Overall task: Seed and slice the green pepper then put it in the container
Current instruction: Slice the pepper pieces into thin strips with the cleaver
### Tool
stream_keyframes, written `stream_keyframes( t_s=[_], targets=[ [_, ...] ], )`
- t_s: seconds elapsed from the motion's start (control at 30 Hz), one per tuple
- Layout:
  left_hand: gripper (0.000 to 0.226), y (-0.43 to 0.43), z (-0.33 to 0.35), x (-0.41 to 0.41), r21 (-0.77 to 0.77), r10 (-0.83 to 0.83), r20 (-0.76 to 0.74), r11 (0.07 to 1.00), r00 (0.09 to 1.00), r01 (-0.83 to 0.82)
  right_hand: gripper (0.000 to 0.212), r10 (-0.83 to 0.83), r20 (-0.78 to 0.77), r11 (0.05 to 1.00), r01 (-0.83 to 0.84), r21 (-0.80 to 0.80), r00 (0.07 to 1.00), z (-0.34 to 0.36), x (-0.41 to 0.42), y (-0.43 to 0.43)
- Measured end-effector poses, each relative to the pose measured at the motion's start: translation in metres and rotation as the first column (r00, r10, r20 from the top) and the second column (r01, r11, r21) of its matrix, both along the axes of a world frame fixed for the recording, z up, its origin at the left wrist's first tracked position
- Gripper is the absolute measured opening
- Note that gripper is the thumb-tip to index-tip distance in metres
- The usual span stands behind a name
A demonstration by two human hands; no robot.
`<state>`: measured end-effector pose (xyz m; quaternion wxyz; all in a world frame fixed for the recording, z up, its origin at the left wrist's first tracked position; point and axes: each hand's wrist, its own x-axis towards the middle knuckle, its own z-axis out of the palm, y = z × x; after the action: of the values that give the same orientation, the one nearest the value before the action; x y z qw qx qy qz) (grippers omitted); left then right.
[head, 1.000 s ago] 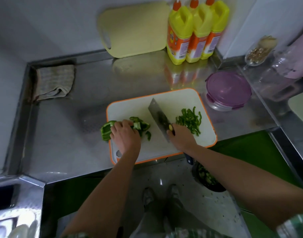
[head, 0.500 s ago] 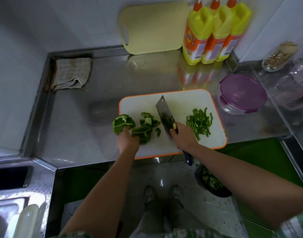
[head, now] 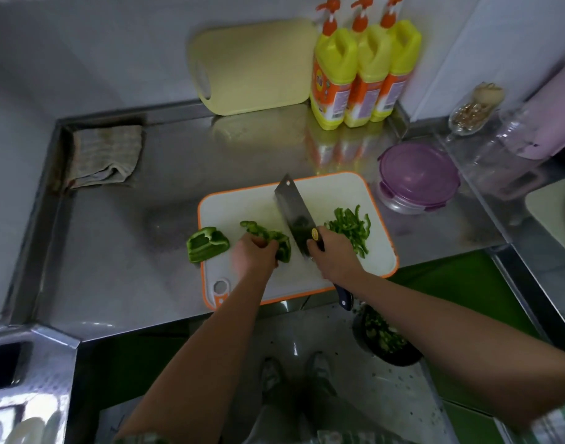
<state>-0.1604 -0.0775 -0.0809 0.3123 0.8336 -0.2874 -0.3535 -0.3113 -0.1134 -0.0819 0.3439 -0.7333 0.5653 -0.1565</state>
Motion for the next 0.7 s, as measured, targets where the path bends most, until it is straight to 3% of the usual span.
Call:
stream_keyframes(
  t_s=[0.23, 0.5, 0.7],
  targets=[
    [0.032, -0.019, -0.002, -0.029, 0.016, -0.002, -0.015, 1.0, 1.0, 0.003, 0.012, 0.084, -0.114, 0.992, -0.094, -0.079, 0.99, 0.009, -0.02, 0.0],
    [0.024, -0.026, -0.001, -0.039, 0.02, 0.004, -0.066, 1.0, 0.998, -0.003, 0.017, 0.088, -0.254, 0.995, -0.094, -0.013, 0.963, -0.002, -0.021, 0.003],
    [0.023, -0.029, -0.001, -0.039, 0.033, -0.002, -0.061, 0.999, 0.998, 0.004, 0.021, 0.085, -0.254, 0.996, -0.081, 0.025, 0.963, -0.004, -0.024, 0.003]
  ],
)
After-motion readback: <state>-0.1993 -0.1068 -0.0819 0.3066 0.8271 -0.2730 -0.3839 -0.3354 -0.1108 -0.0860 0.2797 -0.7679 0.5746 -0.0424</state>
